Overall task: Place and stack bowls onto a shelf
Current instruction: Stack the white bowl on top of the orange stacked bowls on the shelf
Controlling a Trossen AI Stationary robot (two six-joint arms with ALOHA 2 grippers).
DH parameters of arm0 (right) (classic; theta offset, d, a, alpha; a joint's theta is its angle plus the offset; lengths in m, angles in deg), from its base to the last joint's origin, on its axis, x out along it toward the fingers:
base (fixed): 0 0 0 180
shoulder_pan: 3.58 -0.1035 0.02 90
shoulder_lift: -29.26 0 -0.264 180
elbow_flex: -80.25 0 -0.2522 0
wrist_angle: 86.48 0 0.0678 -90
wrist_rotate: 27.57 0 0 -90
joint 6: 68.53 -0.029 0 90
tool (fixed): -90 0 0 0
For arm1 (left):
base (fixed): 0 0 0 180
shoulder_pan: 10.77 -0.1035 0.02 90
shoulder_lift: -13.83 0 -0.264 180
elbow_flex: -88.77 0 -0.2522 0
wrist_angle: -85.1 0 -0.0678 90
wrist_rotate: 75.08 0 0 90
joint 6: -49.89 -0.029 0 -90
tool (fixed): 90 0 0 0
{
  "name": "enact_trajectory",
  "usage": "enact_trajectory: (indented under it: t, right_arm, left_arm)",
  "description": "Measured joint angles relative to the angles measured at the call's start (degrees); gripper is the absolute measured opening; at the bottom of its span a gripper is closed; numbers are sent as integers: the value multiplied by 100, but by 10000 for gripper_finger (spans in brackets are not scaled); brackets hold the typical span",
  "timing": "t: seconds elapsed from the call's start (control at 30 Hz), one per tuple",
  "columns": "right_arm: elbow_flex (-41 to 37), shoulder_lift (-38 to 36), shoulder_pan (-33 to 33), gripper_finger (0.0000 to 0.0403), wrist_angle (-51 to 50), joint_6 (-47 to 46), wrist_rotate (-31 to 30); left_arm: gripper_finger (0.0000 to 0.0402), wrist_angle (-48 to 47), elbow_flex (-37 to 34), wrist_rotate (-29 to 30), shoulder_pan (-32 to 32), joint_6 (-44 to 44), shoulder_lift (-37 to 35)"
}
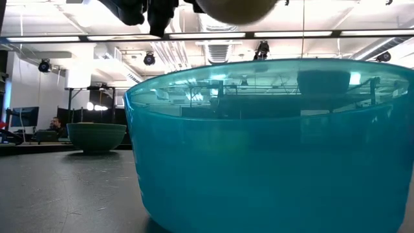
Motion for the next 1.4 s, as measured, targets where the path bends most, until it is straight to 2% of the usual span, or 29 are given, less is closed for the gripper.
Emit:
enact_trajectory:
  t: [0.2,0.27,0.5,0.6,0.8,0.97,1.23,1.4]
  right_arm:
    - [2,-419,348,8,-743,-343,-981]
    - [2,-546,532,8,-1033,-337,-1573]
    - [2,-810,1424,8,-2027,-244,-4233]
    - [2,-831,1893,8,-2243,-423,-4859]
    - [2,-844,2767,8,-2323,-926,-4935]
    - [2,-800,3368,8,-2430,-1030,-5550]
    - [-81,-722,3894,8,-2465,-960,-5035]
    - [-96,-595,3938,8,-2717,-904,-5014]
  left_arm:
    - [197,-2,0,2,-167,169,2]
    - [197,-2,0,2,-202,175,2]
    - [197,0,0,40,-270,190,0]
    - [197,0,-2,44,-289,201,0]
    - [197,-1,0,46,-320,322,0]
    - [197,0,11,44,-357,322,-3]
    - [197,2,90,41,-510,319,-7]
    - [197,1,137,39,-655,225,-9]
